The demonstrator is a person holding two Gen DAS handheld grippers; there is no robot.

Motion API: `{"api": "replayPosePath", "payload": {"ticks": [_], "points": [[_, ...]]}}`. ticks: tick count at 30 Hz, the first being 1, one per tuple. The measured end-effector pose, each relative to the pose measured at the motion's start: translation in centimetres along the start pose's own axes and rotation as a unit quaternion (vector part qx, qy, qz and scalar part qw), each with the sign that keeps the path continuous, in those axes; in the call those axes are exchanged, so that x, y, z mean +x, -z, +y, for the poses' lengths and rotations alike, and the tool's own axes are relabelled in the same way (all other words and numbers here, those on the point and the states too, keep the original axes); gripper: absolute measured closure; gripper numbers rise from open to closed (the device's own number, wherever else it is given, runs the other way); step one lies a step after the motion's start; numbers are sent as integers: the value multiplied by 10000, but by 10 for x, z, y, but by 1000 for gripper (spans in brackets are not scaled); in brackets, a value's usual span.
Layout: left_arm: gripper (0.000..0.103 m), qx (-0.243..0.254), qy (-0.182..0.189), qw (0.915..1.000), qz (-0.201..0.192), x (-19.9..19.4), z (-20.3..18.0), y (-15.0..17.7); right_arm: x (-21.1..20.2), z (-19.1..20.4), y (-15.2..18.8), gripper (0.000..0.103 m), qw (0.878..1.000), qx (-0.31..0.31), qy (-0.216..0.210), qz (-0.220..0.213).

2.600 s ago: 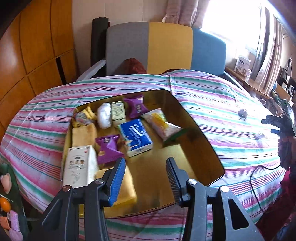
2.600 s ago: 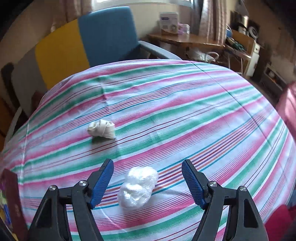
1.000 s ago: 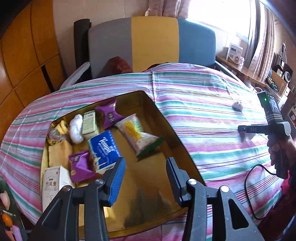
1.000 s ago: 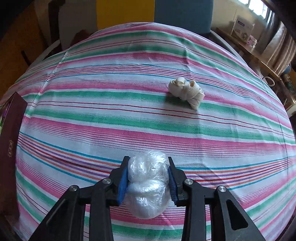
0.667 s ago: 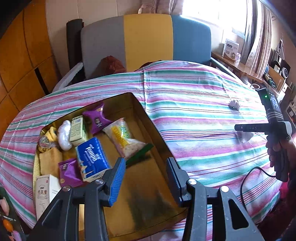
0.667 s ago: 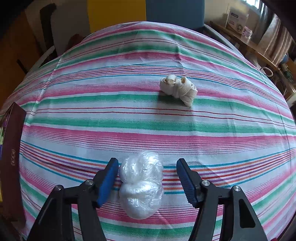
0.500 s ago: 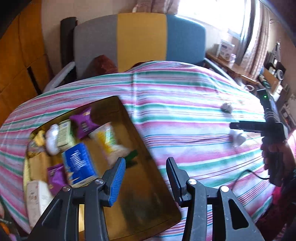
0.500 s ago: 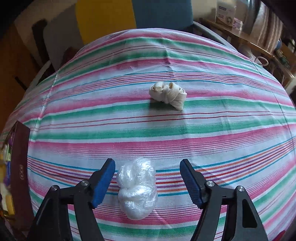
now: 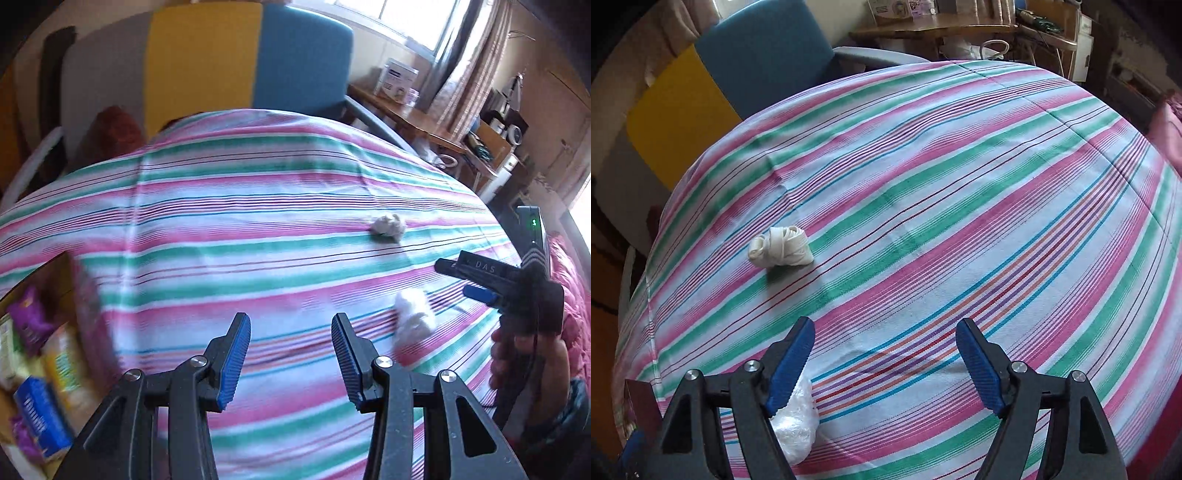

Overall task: Organize objects
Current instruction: 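Close the left tool on the white knotted cloth bundle while the right tool holds the plastic bag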

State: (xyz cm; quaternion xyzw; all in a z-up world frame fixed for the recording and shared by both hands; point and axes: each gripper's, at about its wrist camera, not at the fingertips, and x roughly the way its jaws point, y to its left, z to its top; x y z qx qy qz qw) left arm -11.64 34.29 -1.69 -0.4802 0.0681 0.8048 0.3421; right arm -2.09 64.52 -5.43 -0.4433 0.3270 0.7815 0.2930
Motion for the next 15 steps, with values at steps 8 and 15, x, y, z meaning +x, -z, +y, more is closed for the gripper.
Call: {"api": "replayPosePath", "payload": {"ticks": [8, 15], "points": [[63, 195, 623, 9969, 438, 72, -47, -57, -20, -18, -7, 24, 9965, 625, -464, -308], [40, 437, 849, 9936, 605, 122, -93, -89, -20, -33, -5, 24, 9907, 1115, -747, -213]]}}
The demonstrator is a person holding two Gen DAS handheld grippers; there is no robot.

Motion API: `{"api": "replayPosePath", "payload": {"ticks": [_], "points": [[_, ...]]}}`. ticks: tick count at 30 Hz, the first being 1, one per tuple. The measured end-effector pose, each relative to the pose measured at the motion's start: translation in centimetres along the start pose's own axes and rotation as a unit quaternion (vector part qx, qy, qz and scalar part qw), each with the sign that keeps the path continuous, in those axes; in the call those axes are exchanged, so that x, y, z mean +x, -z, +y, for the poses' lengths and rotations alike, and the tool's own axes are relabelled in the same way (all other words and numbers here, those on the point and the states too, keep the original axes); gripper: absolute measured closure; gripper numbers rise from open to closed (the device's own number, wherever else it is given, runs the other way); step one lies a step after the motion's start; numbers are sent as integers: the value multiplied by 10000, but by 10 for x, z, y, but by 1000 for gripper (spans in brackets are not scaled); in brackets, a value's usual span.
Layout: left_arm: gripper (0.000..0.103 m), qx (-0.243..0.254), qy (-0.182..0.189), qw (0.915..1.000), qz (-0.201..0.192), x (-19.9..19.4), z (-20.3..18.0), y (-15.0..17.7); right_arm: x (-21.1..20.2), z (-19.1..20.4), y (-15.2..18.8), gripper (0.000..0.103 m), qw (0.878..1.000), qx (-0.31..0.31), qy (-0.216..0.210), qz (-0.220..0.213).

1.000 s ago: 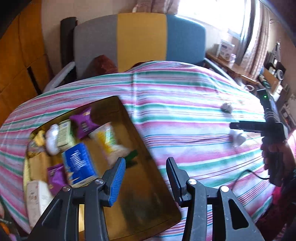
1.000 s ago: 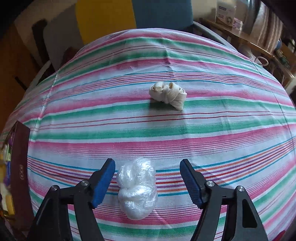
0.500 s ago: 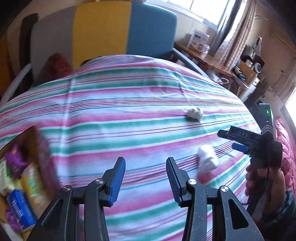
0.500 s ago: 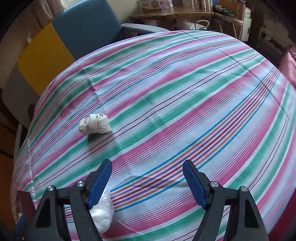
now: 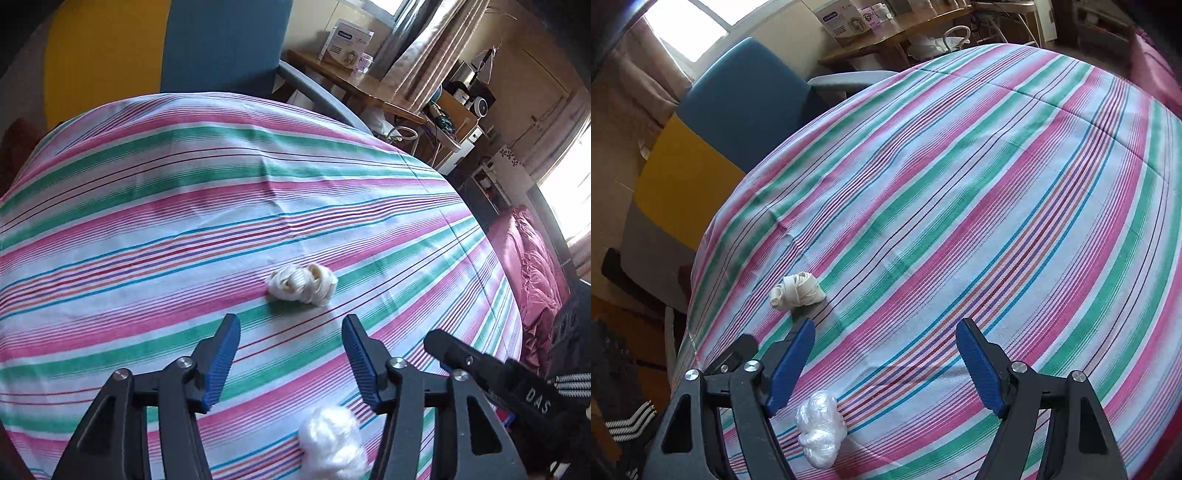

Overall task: Organize objects
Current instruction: 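Close the left tool on the white knotted cloth bundle while the right tool holds the plastic bag, then carry the white cloth bundle into the tray and open the left tool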

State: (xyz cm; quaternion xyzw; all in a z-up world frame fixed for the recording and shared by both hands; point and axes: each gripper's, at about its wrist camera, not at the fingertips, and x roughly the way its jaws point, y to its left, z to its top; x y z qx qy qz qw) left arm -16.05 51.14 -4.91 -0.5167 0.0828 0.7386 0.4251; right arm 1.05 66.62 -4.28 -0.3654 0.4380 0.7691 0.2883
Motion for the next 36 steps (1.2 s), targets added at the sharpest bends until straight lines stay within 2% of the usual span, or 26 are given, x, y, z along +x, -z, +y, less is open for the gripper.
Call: {"api": "replayPosePath", "payload": {"ticks": [4, 6, 7, 8, 10, 13, 17, 22, 28, 31, 33, 35, 36], "points": [[38, 240, -169, 9996, -30, 21, -21, -14, -1, -5, -3, 24, 9998, 172, -59, -28], [39, 331, -402, 9986, 51, 39, -25, -20, -2, -7, -4, 24, 9997, 233, -117, -30], [42, 359, -519, 9979, 126, 47, -25, -21, -4, -9, -4, 24, 9997, 235, -104, -52], [56, 380, -631, 9971, 191, 54, -23, -20, -4, -8, -4, 24, 9997, 232, -102, -68], [57, 410, -609, 9972, 117, 54, -18, -16, -5, -8, -4, 24, 9997, 218, -103, -73], [59, 430, -643, 9970, 10, 41, -8, -4, -3, -5, -3, 24, 9998, 145, -129, -39], [60, 172, -760, 9970, -31, 19, 18, 20, 2, 7, 1, 24, 9998, -146, -133, 76], [60, -172, -1017, 9945, -189, -29, 48, 63, 13, 20, 16, 24, 9950, -674, -345, 646], [60, -572, -1085, 9917, -389, -83, 68, 114, 27, 61, 52, 24, 9731, -2006, -359, 1070], [60, -581, -1142, 9898, -628, -112, 67, 131, 42, 78, 64, 33, 9571, -2681, 13, 1100], [60, -505, -1256, 9872, -844, -134, 63, 142, 54, 78, 70, 38, 9491, -2891, 133, 1244], [60, -503, -1317, 9847, -1019, -155, 64, 154, 50, 83, 78, 69, 9391, -3248, 305, 1083], [60, -526, -1356, 9834, -1083, -164, 66, 159, 51, 84, 80, 70, 9358, -3340, 370, 1065]]}}
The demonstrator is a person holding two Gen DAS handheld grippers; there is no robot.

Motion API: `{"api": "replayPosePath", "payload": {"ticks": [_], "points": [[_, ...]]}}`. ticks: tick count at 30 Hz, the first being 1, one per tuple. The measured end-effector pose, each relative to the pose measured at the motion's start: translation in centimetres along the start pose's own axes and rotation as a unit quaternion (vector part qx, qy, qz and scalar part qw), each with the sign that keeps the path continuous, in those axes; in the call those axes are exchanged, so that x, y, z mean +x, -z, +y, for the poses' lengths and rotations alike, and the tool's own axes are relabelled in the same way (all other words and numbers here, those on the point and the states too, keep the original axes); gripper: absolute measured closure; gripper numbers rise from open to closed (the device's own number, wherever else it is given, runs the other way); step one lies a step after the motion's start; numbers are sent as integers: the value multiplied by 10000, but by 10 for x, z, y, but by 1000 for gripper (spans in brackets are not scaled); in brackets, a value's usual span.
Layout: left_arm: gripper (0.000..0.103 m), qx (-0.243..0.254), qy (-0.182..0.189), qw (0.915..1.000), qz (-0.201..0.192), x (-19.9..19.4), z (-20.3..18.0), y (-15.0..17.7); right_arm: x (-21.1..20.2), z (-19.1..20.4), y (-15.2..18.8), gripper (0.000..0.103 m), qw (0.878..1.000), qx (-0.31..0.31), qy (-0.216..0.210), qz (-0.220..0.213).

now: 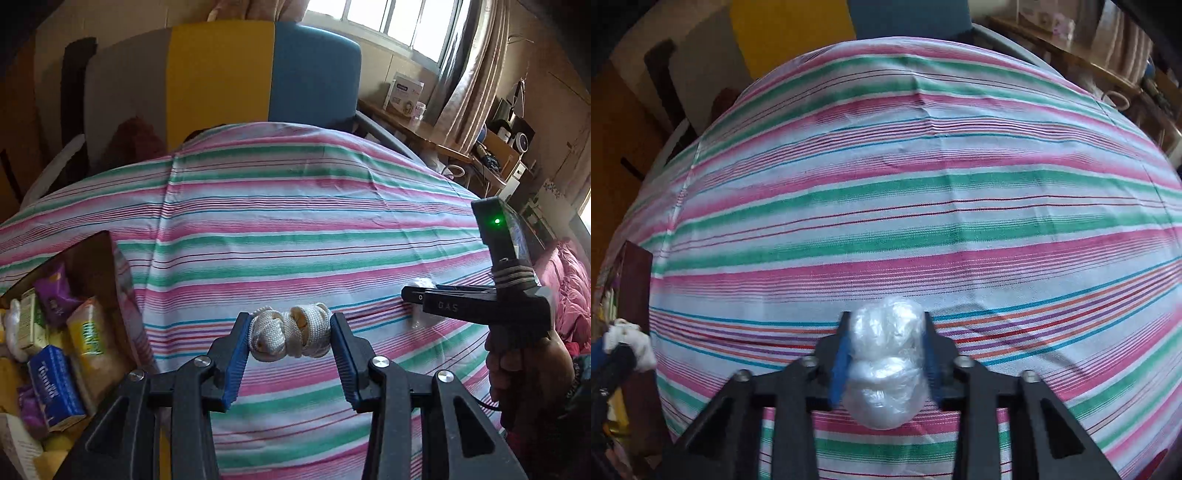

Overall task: Organize objects
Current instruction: 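Carry the white cloth bundle into the tray and open the left tool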

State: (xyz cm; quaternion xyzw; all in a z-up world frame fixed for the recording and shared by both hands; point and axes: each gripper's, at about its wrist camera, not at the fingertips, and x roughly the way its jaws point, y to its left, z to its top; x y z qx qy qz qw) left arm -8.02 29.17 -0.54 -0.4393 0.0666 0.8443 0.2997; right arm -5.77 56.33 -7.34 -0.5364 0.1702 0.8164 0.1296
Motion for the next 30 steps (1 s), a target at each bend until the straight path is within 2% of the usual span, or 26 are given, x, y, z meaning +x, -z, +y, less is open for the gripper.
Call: {"api": "replayPosePath", "payload": {"ticks": [7, 11, 17, 21, 25, 30], "points": [[60, -425, -326, 9982, -265, -49, 51, 24, 4, 20, 9, 70, 9964, -728, 402, -181], [60, -753, -461, 9956, -320, -70, 87, 42, 3, 20, 13, 70, 9954, -805, 452, -256], [60, -1445, -797, 9855, -402, -112, 155, 87, 2, 22, 20, 69, 9930, -988, 519, -379], [60, -1828, -1026, 9768, -429, -133, 187, 117, 0, 31, 18, 69, 9912, -1089, 620, -428], [60, -1938, -999, 9746, -507, -142, 194, 135, 2, 33, 18, 70, 9897, -1172, 696, -446], [60, -1658, -772, 9822, -418, -127, 171, 128, 1, 35, 20, 70, 9888, -1202, 756, -460]]}}
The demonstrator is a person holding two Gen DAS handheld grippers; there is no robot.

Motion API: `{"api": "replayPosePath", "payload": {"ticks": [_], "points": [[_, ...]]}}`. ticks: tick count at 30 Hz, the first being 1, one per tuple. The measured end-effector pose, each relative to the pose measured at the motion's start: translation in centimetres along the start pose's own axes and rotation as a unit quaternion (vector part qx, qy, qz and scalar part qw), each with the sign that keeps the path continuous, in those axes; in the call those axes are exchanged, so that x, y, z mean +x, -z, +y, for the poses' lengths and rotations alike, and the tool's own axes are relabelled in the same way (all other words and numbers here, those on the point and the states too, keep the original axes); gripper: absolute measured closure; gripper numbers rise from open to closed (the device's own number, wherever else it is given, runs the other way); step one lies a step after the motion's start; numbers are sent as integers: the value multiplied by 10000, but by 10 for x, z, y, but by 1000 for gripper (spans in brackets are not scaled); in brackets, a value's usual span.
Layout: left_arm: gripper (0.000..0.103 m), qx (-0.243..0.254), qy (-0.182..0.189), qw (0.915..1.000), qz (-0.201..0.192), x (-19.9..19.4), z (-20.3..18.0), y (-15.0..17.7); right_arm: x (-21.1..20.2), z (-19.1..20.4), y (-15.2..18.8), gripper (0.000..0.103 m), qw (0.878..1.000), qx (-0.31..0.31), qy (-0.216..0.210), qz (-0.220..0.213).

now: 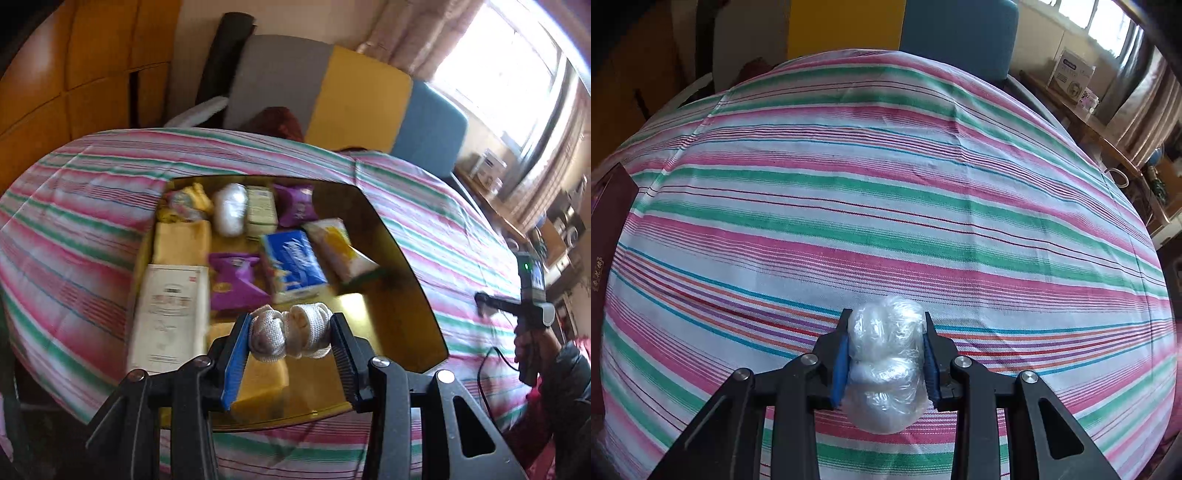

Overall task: Organize objects
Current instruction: 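Carry the white cloth bundle into the tray and open the left tool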

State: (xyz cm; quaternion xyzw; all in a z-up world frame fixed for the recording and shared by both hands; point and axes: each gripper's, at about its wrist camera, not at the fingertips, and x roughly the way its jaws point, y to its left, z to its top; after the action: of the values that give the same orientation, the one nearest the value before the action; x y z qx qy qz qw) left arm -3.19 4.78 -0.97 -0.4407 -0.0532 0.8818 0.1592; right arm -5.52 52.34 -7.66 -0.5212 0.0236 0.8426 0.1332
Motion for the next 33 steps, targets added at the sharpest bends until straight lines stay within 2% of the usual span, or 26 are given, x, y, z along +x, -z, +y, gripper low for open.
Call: {"api": "replayPosePath", "payload": {"ticks": [6, 15, 33], "points": [[60, 454, -191, 9988, -29, 11, -31, 1, -1, 0, 1, 69, 10000, -12, -13, -2], [60, 726, -598, 9955, -111, 16, -38, 2, 4, 3, -3, 70, 9998, -185, 95, -45], [60, 864, -503, 9947, 260, 49, -49, 5, 7, 7, -5, 70, 9992, -320, 216, -73]]}}
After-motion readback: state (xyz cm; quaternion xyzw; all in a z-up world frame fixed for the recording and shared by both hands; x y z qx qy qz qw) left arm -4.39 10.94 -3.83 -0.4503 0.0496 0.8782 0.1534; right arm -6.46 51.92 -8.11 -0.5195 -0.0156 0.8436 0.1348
